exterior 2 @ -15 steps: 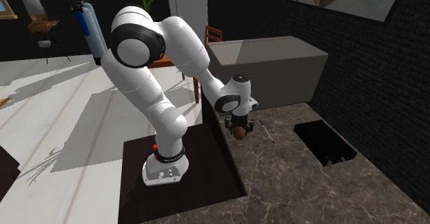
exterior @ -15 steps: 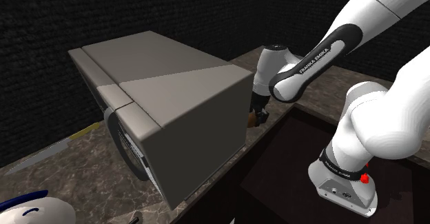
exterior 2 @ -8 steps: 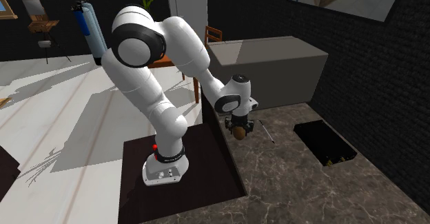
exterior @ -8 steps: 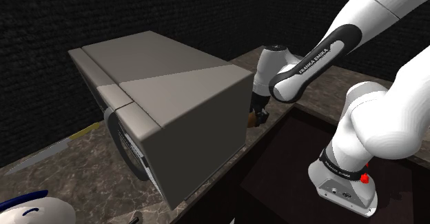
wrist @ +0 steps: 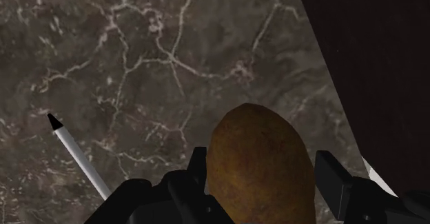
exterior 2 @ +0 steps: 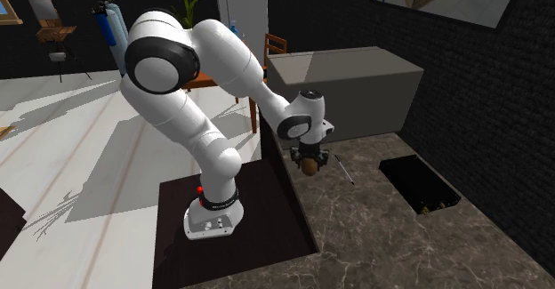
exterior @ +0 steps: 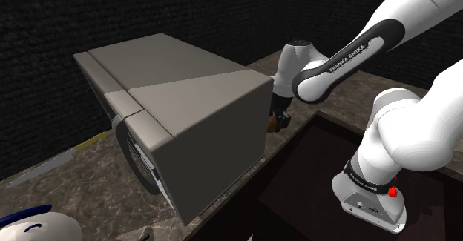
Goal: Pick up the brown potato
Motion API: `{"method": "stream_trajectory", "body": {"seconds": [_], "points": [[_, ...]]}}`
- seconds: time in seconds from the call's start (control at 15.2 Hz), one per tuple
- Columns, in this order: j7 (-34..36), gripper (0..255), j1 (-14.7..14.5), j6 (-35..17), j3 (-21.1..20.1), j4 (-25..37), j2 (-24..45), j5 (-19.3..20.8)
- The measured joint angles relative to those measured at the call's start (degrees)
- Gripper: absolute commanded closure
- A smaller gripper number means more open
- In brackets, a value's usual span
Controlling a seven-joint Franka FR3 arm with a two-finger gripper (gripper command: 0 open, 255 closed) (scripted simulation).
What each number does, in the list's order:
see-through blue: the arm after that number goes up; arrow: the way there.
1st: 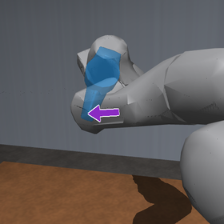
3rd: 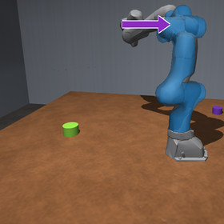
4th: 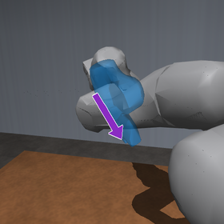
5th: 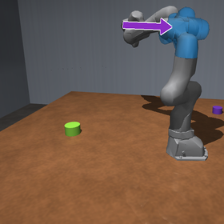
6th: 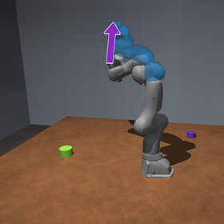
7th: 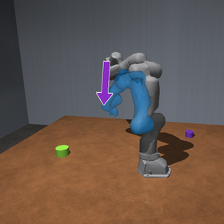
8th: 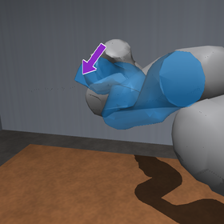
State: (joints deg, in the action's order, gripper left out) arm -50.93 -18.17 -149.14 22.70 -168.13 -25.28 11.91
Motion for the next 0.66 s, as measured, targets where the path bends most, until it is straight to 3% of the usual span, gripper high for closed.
{"method": "stream_trajectory", "body": {"seconds": [0.66], "points": [[0.9, 255, 0.9, 11.1, -2.2, 3.0, -8.1, 0.0]]}}
